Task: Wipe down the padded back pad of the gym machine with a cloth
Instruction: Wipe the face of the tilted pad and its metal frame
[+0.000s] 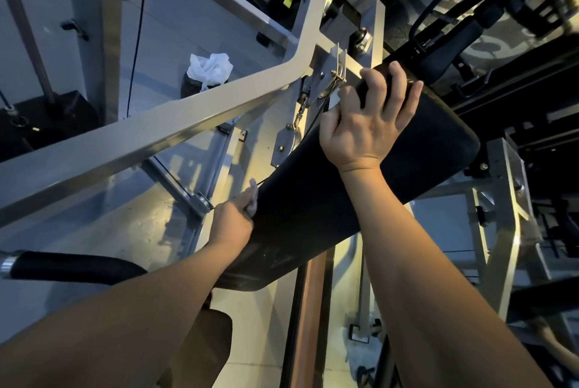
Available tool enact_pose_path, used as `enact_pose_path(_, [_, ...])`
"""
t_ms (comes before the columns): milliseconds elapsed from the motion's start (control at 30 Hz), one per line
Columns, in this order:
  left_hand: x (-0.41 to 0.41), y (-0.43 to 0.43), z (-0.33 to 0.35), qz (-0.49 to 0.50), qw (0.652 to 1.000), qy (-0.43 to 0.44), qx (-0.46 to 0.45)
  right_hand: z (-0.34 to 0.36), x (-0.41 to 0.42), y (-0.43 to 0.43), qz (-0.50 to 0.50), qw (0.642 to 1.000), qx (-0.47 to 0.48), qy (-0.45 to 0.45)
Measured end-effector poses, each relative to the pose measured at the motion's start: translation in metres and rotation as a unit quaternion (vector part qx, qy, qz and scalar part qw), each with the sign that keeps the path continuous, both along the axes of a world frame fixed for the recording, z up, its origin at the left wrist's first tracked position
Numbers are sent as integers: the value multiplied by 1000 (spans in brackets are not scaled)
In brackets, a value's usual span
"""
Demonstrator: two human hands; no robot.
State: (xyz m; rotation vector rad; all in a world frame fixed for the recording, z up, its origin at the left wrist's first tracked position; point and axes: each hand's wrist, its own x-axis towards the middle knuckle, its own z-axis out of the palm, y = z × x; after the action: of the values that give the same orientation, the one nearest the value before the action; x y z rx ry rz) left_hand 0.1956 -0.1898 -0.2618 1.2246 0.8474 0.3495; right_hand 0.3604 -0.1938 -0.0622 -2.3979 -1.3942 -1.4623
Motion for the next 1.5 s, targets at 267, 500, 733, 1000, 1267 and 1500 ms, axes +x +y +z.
enact_pose_path(267, [23,12,38,1,997,-55,55,-2,5,-2,-1,1000,-4,-2])
enact_pose_path(500, [24,25,-30,-174,939,269,126,-4,8,-1,9,1000,-2,-10])
enact_pose_path(733, [41,38,-6,-103,959,262,30,-5,10,-1,17,1000,3,-8])
enact_pose_path(1000, [18,7,30,-47,995,62,70,-6,9,-1,7,1000,0,-8])
enact_pose_path(1267, [1,-5,-22,-46,944,311,-101,-2,6,-2,0,1000,-12,2])
enact_pose_path(1500, [10,-8,18,72,957,242,-140,-3,6,-3,-2,1000,-16,-13])
